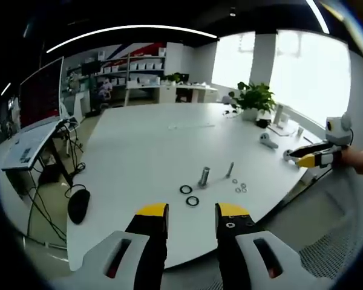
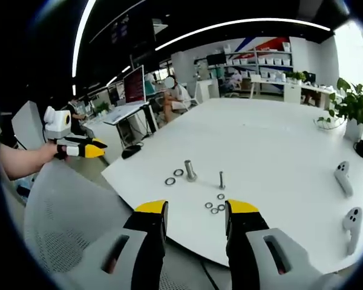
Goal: Place the washer onto the threaded stud by aligning its center hole with the stud, sliding it down to the base, and recovering from edge contact or off-axis alignment until the washer reaches the visible bottom stop.
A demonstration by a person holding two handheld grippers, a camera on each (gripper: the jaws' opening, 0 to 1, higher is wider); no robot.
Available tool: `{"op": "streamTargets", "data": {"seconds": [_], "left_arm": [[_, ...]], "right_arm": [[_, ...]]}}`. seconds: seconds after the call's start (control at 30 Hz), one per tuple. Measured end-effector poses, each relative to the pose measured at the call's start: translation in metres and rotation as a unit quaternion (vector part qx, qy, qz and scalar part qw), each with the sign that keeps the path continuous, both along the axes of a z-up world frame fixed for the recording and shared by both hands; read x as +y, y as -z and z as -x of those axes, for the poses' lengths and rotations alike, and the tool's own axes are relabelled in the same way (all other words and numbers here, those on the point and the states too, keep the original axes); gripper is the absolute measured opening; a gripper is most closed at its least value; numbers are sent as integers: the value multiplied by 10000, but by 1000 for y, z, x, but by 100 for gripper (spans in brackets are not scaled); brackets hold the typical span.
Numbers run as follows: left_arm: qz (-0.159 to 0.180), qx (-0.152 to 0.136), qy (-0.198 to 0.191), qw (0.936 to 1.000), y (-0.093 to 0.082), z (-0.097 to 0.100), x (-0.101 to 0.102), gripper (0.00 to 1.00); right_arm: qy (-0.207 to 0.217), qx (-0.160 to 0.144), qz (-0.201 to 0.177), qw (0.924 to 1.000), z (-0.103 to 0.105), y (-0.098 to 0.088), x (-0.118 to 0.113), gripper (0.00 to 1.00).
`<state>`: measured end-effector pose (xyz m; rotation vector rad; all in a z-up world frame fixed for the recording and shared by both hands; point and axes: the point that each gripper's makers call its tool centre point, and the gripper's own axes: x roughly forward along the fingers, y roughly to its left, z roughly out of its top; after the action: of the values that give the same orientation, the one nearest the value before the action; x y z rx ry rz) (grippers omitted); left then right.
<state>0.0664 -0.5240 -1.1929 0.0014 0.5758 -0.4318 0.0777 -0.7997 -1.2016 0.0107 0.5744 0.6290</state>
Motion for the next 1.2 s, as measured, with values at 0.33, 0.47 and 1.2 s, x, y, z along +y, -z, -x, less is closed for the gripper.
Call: {"op": "streamTargets", "data": {"seconds": [0.33, 0.47, 1.2], "left_arm": [[-31, 47, -4, 10000, 3, 1, 1, 29], [-92, 90, 100, 9999, 5, 2, -2, 29], [-81, 116, 2, 9999, 5, 1, 1, 29]], "right_arm": [[5, 2, -45, 10000, 0, -1, 0, 40], [-53, 10, 1, 10000, 1, 0, 2, 40], [-38, 32, -4, 10000, 1, 1, 2, 39]]}}
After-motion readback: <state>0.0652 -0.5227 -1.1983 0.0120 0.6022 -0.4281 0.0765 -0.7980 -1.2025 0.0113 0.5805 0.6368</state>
